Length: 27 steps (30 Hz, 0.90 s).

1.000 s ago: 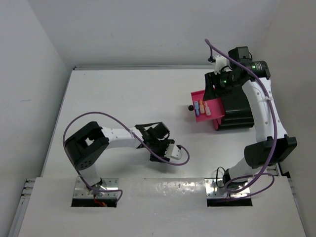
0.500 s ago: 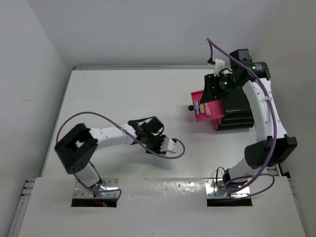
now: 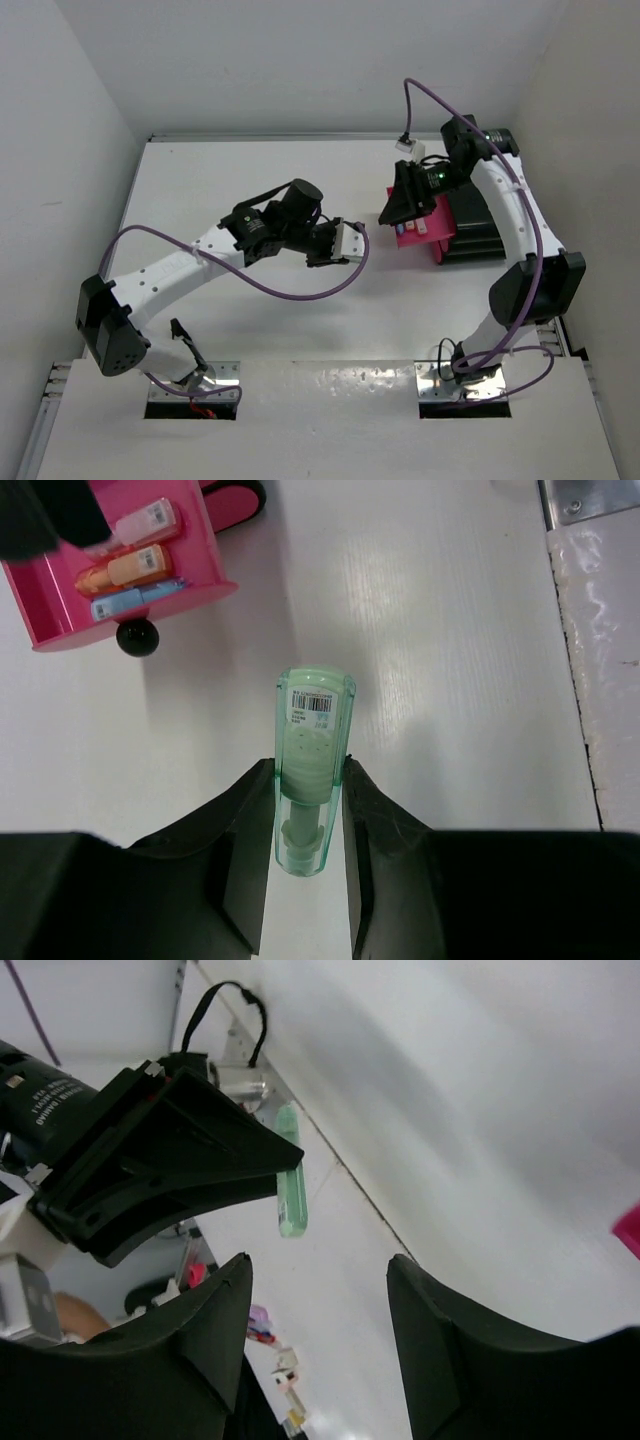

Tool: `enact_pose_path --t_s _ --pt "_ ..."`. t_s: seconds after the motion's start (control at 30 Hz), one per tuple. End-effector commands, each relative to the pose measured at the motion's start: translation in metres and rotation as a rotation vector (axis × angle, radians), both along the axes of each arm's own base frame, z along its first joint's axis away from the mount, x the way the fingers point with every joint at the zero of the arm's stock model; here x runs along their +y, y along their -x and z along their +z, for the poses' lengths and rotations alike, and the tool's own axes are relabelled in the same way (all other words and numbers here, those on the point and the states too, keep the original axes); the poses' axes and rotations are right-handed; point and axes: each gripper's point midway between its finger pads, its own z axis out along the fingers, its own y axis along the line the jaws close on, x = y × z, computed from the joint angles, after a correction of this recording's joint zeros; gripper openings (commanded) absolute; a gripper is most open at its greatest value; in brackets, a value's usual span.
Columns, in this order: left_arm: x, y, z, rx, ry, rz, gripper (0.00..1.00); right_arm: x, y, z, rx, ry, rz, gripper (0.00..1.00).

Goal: Sort the stationery into containers
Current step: Pick up the stationery from the center of the board, then place the stationery in the drawer.

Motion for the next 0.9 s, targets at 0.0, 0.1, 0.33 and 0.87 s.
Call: enact_pose_path --t_s 0.0,0.1,0.33,0.87 --pt "-0.001 0.012 0.022 0.040 0.029 -0.015 0.13 0.020 0.025 0.019 0.045 -0.088 0.094 0.56" --pt "-0.001 0.007 0.031 0.020 0.039 0.007 0.13 0.029 0.038 0.013 0.074 -0.077 0.135 0.57" --pt "0.001 -0.007 0.039 -0.031 0.032 0.066 0.12 0.039 0.046 0.006 0.096 -0.061 0.176 0.57" --pt "0.000 -0.011 0.059 -0.067 0.062 0.085 0.12 0.060 0.056 -0.013 0.123 -0.016 0.263 0.48"
